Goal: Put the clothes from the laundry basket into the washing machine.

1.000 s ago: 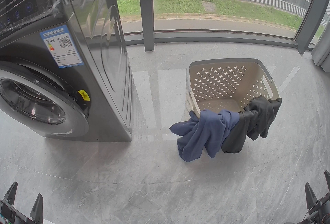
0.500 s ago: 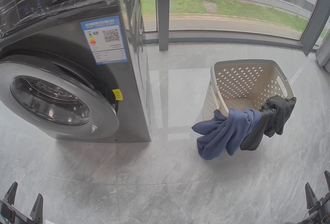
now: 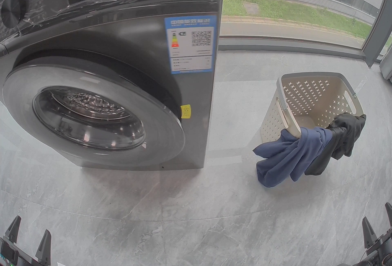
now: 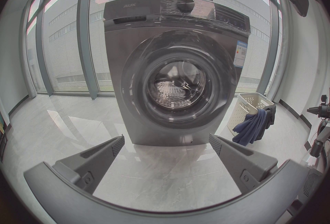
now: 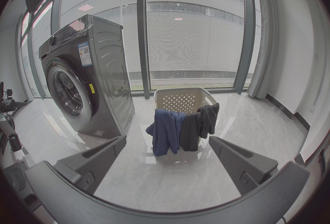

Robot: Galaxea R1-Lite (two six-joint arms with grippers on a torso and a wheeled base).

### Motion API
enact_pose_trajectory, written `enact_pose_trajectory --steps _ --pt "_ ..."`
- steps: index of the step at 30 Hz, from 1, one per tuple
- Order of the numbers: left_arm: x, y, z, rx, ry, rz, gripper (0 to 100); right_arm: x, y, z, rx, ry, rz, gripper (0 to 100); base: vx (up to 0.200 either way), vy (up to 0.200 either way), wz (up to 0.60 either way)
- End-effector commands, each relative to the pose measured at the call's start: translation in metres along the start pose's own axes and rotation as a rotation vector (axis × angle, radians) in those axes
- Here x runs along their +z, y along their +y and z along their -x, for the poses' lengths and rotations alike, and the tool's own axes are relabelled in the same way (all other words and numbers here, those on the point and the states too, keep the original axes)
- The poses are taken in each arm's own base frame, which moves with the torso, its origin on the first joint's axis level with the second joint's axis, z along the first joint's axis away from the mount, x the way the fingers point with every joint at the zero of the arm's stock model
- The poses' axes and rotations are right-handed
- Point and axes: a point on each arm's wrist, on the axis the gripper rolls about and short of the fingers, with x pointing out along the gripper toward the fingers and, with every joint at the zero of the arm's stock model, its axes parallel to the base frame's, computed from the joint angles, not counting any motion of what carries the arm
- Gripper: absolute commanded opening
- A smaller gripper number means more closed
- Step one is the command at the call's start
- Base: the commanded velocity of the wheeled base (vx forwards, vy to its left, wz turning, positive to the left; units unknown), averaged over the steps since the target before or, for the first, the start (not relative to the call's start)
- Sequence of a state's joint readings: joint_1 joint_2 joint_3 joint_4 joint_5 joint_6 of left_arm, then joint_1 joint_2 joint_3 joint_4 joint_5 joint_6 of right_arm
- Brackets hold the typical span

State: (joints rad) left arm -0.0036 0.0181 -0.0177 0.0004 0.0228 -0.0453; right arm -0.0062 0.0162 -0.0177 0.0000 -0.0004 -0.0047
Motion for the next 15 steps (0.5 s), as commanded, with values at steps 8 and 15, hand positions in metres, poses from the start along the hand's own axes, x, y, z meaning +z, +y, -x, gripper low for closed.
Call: enact_pose_trajectory --steps 8,15 --pt "-0.0047 0.0002 -0.0004 0.001 0.005 0.001 100 -0.0048 0.0000 -0.0006 0.001 0.011 0.001 100 0.000 0.025 0.00" --pt "-0.0047 0.0002 -0.0004 0.001 0.005 0.001 100 -0.0048 0.0000 -0.0005 0.001 0.009 0.001 100 0.000 0.143 0.00"
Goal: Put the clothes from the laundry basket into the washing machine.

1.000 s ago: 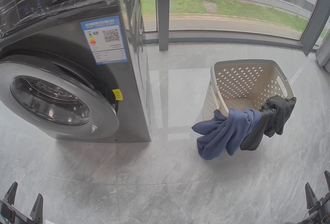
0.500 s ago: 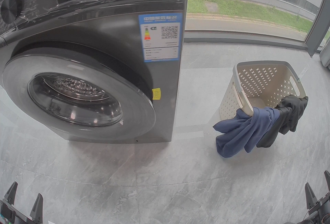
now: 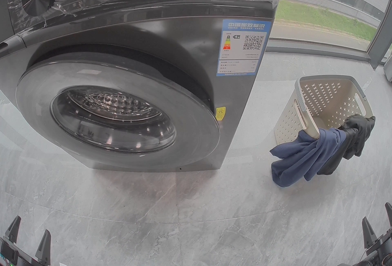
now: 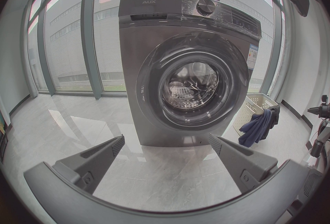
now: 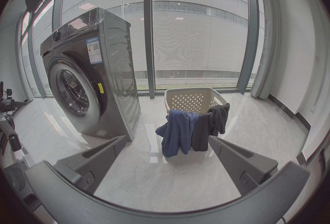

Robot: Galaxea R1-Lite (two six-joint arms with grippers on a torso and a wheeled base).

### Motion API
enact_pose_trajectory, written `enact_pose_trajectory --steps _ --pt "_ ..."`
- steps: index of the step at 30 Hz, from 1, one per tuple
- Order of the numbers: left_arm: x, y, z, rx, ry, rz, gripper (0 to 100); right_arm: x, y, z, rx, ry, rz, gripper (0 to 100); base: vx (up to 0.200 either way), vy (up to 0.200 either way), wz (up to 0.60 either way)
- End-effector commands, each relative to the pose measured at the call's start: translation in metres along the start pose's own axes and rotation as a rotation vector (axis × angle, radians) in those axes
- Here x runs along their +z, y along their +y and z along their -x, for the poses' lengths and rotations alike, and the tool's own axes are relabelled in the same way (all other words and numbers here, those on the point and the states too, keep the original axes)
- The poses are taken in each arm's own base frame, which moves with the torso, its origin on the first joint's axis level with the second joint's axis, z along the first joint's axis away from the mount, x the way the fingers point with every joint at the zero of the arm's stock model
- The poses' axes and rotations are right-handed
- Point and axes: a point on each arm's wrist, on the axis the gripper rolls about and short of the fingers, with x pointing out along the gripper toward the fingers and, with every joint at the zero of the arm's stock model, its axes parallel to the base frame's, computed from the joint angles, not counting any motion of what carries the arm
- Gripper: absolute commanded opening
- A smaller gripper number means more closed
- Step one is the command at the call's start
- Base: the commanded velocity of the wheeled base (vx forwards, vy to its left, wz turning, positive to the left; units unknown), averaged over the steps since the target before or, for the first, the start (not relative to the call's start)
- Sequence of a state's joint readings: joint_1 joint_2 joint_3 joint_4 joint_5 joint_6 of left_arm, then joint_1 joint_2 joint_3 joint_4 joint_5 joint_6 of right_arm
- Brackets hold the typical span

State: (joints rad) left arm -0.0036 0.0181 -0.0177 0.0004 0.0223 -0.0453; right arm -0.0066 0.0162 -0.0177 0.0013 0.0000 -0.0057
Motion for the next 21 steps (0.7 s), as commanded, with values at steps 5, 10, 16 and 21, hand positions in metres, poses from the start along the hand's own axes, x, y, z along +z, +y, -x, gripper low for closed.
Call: enact_pose_trajectory --steps 5,10,16,21 --pt "-0.0047 0.0002 -0.0004 0.001 0.005 0.001 100 -0.0047 0.0000 -0.0007 0.001 0.009 0.000 100 0.000 0.200 0.00" --pt "-0.0047 0.0002 -0.0004 0.001 0.005 0.001 100 -0.0047 0.0000 -0.0007 0.001 0.009 0.000 100 0.000 0.200 0.00" --pt "-0.0047 0.0002 -0.0004 0.001 0.005 0.001 100 -0.0047 0.0000 -0.0007 0.001 0.009 0.000 100 0.000 0.200 0.00" --pt "-0.0047 0.0002 -0.0004 0.001 0.005 0.001 100 -0.0047 0.0000 -0.0005 0.001 0.008 0.000 100 0.000 0.000 0.00"
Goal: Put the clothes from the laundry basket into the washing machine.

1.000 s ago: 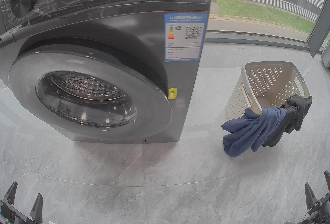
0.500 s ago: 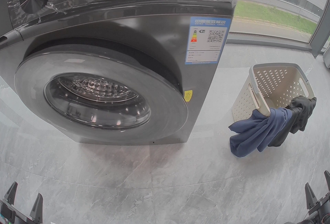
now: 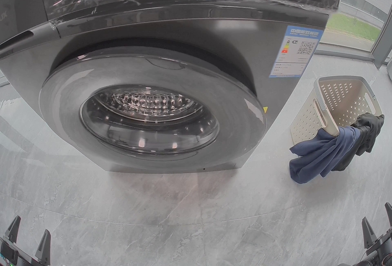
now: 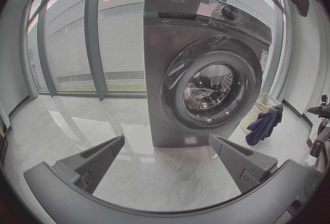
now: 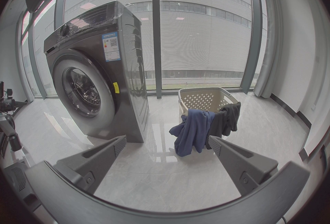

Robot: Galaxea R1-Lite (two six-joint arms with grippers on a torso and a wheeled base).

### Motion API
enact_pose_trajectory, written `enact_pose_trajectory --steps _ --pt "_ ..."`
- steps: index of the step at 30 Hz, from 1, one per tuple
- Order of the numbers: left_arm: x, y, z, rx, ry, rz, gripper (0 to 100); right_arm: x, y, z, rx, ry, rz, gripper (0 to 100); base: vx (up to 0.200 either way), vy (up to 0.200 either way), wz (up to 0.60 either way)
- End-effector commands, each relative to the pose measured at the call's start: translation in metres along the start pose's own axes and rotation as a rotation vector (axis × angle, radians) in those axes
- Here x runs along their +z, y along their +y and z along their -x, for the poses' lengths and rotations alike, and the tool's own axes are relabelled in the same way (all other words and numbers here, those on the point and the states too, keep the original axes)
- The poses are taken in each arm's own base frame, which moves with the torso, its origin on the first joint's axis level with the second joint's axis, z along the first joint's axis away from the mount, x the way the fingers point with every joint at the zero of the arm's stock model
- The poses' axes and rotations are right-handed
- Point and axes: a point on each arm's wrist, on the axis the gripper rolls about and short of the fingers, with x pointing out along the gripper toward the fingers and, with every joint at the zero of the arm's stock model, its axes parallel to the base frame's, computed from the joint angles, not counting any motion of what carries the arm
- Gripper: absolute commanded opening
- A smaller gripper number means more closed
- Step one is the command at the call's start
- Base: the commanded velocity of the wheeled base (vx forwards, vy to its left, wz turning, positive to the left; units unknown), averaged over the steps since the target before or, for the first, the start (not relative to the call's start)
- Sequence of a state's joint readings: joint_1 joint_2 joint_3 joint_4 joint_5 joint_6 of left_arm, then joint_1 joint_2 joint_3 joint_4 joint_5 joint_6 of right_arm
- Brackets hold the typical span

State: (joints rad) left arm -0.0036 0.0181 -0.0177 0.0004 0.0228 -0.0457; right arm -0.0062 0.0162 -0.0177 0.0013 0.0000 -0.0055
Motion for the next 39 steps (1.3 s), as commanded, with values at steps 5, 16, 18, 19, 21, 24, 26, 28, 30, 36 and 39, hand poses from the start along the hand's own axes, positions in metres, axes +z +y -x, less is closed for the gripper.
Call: enact_pose_trajectory --steps 5,16,18,19,21,24,26,28,30,36,39 --pt "-0.0047 0.0002 -0.0004 0.001 0.005 0.000 100 -0.0047 0.0000 -0.0005 0.000 0.008 0.001 100 0.000 0.000 0.00" --pt "-0.0047 0.0002 -0.0004 0.001 0.005 0.000 100 -0.0047 0.0001 -0.0005 0.002 0.008 0.001 100 0.000 0.000 0.00" --pt "-0.0047 0.0002 -0.0004 0.001 0.005 0.000 100 -0.0047 0.0001 -0.0005 0.002 0.008 0.001 100 0.000 0.000 0.00" --pt "-0.0047 0.0002 -0.0004 0.001 0.005 0.000 100 -0.0047 0.0001 -0.0005 0.002 0.008 0.001 100 0.000 0.000 0.00" --pt "-0.0047 0.0002 -0.0004 0.001 0.005 0.000 100 -0.0047 0.0001 -0.0005 0.002 0.008 0.001 100 0.000 0.000 0.00" --pt "-0.0047 0.0002 -0.0004 0.001 0.005 0.000 100 -0.0047 0.0001 -0.0005 0.002 0.008 0.001 100 0.000 0.000 0.00" --pt "-0.0047 0.0002 -0.0004 0.001 0.005 0.000 100 -0.0048 0.0001 -0.0005 0.002 0.009 0.002 100 0.000 0.000 0.00" --pt "-0.0047 0.0002 -0.0004 0.001 0.005 0.000 100 -0.0047 0.0001 -0.0007 -0.001 0.009 0.001 100 0.000 0.000 0.00" --pt "-0.0047 0.0002 -0.0004 0.001 0.005 0.000 100 -0.0047 0.0001 -0.0007 -0.003 0.009 -0.001 100 0.000 0.000 0.30" --pt "-0.0047 0.0002 -0.0004 0.001 0.005 0.000 100 -0.0045 0.0000 -0.0005 -0.001 0.006 -0.002 100 0.000 0.000 0.50" --pt "-0.0047 0.0002 -0.0004 0.001 0.005 0.000 100 -0.0045 0.0000 -0.0005 0.000 0.006 -0.002 100 0.000 0.000 0.00"
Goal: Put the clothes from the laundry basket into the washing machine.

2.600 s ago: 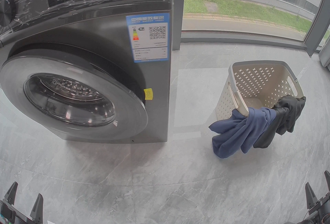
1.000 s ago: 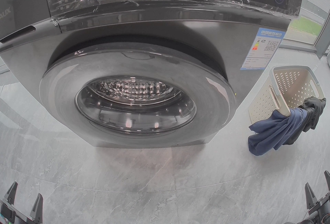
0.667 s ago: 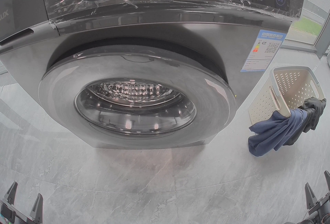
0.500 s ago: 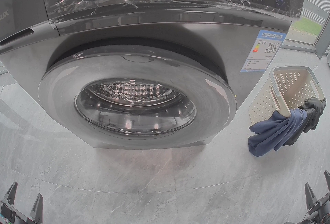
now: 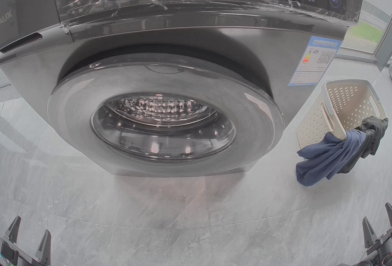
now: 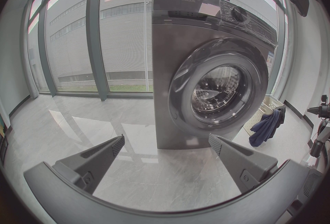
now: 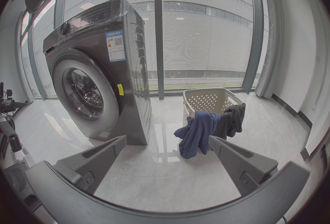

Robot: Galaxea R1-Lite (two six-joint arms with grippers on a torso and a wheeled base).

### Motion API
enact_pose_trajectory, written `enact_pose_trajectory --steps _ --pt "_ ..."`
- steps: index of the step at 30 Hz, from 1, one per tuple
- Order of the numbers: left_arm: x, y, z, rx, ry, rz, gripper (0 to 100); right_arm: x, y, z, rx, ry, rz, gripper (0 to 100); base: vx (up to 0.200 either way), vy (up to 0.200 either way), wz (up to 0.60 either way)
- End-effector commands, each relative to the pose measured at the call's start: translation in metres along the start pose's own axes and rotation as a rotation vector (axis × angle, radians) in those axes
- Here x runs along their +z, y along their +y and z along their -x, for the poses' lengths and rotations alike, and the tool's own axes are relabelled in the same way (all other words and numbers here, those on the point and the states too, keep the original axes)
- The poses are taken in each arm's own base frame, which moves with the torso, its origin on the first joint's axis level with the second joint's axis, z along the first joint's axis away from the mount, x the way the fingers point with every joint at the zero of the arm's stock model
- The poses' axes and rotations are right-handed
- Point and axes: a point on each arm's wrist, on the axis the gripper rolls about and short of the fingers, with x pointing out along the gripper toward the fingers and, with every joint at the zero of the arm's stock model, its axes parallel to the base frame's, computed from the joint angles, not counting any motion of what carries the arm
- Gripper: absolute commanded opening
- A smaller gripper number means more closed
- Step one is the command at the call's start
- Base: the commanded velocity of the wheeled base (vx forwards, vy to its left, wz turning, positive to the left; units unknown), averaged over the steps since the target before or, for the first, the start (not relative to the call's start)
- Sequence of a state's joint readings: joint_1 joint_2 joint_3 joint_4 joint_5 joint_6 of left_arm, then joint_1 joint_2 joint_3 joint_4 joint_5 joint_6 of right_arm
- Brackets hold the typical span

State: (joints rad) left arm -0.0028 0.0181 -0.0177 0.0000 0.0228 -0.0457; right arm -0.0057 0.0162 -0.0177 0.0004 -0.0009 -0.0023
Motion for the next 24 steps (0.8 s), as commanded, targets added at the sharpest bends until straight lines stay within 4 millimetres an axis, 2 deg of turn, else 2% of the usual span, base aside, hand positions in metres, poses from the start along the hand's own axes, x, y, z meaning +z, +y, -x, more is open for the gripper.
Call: enact_pose_trajectory --steps 1,4,7,24 --pt "-0.0047 0.0002 -0.0004 0.000 0.006 0.000 100 -0.0046 0.0000 -0.0005 0.000 0.007 0.001 100 0.000 0.000 0.00" --pt "-0.0047 0.0002 -0.0004 0.000 0.006 0.000 100 -0.0046 0.0000 -0.0005 -0.001 0.007 0.001 100 0.000 0.000 0.00" --pt "-0.0047 0.0002 -0.0004 0.000 0.006 -0.001 100 -0.0046 0.0000 -0.0005 -0.001 0.007 0.001 100 0.000 0.200 0.00" --pt "-0.0047 0.0002 -0.0004 0.000 0.006 0.000 100 -0.0046 0.0000 -0.0005 -0.001 0.007 0.001 100 0.000 0.000 0.00"
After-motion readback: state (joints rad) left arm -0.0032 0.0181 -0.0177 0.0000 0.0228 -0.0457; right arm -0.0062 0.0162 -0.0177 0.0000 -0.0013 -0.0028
